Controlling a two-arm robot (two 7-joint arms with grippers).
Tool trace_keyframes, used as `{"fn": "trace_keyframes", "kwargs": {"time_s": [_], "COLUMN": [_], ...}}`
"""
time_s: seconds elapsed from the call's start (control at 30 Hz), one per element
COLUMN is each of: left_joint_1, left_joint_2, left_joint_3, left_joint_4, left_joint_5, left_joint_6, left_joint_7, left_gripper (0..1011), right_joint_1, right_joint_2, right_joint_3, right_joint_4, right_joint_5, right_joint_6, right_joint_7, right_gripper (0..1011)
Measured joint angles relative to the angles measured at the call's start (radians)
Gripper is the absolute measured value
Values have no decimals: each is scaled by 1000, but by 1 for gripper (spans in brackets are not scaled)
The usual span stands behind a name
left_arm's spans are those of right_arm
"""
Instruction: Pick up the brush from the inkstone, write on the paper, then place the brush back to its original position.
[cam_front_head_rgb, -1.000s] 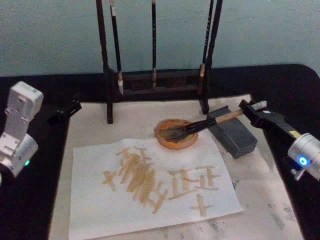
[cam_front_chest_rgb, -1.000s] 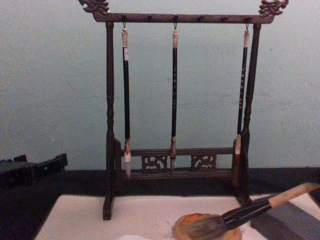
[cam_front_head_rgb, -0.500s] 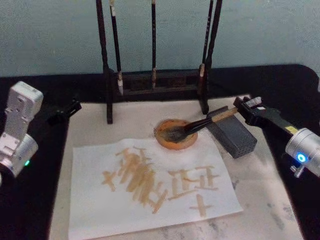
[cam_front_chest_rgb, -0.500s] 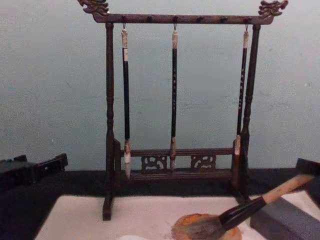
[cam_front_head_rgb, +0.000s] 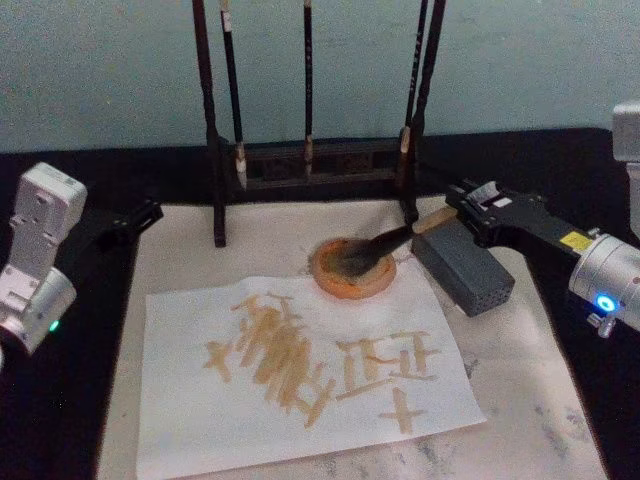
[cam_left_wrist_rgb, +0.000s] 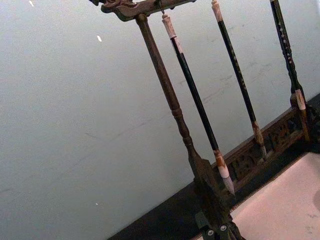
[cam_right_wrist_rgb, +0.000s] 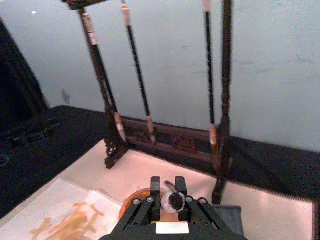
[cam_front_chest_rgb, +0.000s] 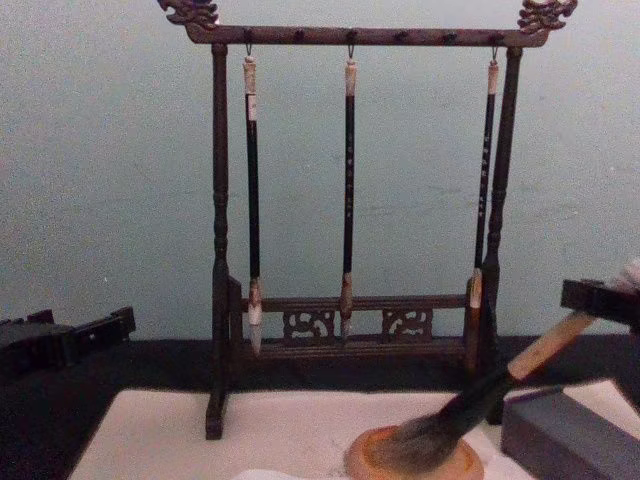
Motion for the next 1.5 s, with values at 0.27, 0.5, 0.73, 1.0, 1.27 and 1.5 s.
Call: {"fn": "trace_keyframes", "kwargs": {"time_s": [0.27,0.5,0.73,1.0,1.27,1.5], "left_joint_1": [0,0,0,0,0,0], "left_joint_2": [0,0,0,0,0,0], "left_joint_3": [0,0,0,0,0,0], "left_joint_4": [0,0,0,0,0,0], "left_joint_5": [0,0,0,0,0,0], "left_joint_6": [0,0,0,0,0,0], "left_joint_7": [0,0,0,0,0,0], "left_gripper": [1002,1002,1002,1002,1002,1002], "right_joint_1": [15,27,40,60,93,104], "right_joint_2": [33,46,58,87,129,159], "right_joint_3": [-13,-18,-19,-45,-96,-134], "right_joint_4": [-40,-48,-51,-69,-111,-167], "right_joint_5": [-38,-45,-46,-51,-98,-129], "right_joint_6": [6,9,11,3,-14,-26], "right_joint_7": [44,71,97,159,231,277], "right_gripper": [171,171,171,168,168,168]}}
